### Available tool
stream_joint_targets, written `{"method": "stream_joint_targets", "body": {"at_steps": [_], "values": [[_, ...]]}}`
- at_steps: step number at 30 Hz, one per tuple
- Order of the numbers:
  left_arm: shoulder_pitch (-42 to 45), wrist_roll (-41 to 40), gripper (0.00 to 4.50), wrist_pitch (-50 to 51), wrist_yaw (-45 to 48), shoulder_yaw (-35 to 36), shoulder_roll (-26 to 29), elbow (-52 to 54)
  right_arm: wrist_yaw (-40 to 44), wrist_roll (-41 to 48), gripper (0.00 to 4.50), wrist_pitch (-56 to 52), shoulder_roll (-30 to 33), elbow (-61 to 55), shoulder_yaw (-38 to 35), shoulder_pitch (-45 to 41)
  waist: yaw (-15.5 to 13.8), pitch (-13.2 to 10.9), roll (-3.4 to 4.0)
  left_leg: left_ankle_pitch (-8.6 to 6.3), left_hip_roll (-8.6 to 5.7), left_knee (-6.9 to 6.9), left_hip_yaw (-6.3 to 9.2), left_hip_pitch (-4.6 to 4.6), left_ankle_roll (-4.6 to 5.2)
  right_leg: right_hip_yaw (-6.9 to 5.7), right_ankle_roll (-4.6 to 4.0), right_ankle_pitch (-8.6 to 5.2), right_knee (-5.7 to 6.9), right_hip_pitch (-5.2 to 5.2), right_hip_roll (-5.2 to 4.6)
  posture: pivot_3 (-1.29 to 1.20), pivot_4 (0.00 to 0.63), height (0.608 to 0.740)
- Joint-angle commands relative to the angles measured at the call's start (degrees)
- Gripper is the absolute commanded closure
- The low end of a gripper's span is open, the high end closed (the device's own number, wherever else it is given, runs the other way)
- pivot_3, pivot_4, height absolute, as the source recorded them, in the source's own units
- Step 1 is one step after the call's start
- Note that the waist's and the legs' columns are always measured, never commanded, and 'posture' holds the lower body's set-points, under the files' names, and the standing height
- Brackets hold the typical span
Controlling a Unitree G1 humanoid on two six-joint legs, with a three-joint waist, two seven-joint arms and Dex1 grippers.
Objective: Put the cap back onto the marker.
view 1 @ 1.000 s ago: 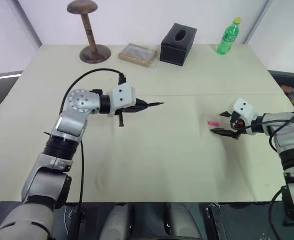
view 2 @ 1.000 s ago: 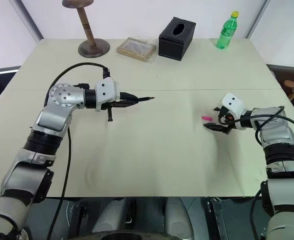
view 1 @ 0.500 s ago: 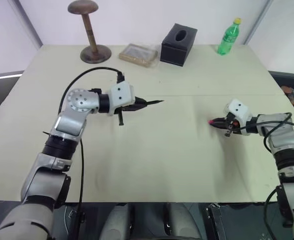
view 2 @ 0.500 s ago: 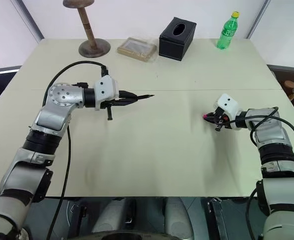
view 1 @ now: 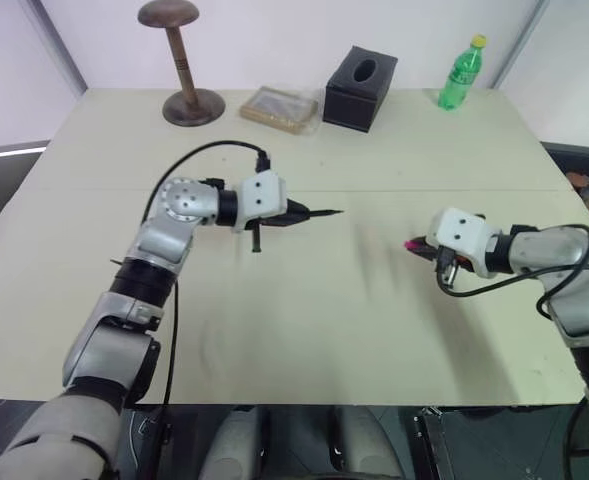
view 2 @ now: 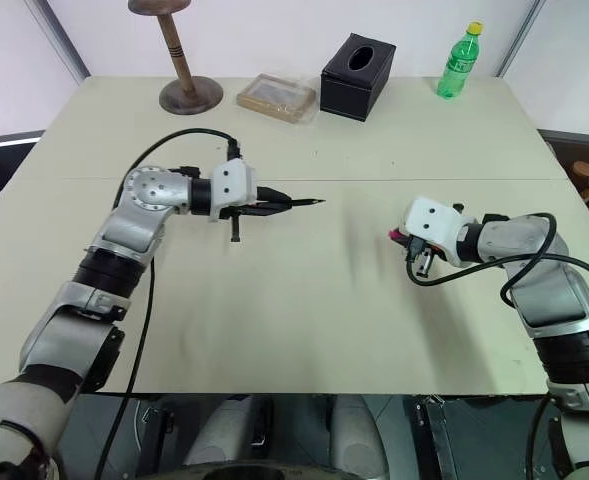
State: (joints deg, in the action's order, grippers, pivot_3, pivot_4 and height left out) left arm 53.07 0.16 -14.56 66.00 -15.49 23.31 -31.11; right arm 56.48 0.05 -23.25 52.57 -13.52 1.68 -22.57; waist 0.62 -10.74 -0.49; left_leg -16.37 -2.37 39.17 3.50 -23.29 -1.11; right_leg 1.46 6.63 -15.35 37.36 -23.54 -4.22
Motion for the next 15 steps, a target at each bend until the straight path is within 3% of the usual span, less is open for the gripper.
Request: {"method": "stream_joint_targets", "body": {"at_steps": [1, 6, 15], "values": [[3.5, 2.0, 4.50, -7.3, -0.2, -1.0, -1.1, -5.2, -2.2, -1.5, 4.47, -5.0, 0.9, -7.7, -0.2, -1.1, 0.0, 0.0, 0.00, 0.00, 0.00, 0.00, 0.00, 0.00, 0.00, 0.00, 0.00, 0.00, 0.00, 0.00, 0.00, 0.00, 0.150, 0.740], [5.8, 2.7, 4.50, -12.1, 0.3, -1.8, -3.4, -11.3, -4.1, -3.1, 4.47, -10.3, 0.1, -13.6, 2.4, -2.2, 0.0, 0.0, 0.00, -0.01, -0.01, 0.00, -0.01, -0.02, 0.02, 0.00, 0.00, 0.00, -0.02, -0.01, -0.01, 0.00, 0.150, 0.740], [8.1, 2.6, 4.50, -14.6, 0.2, -1.0, -5.3, -13.1, -5.9, -2.6, 4.47, -14.4, -1.7, -16.0, 4.7, -4.2, 0.0, 0.0, -0.01, -0.01, -0.01, 0.00, -0.01, -0.04, 0.03, 0.00, 0.00, 0.00, -0.03, -0.02, -0.01, 0.00, 0.150, 0.740]]}}
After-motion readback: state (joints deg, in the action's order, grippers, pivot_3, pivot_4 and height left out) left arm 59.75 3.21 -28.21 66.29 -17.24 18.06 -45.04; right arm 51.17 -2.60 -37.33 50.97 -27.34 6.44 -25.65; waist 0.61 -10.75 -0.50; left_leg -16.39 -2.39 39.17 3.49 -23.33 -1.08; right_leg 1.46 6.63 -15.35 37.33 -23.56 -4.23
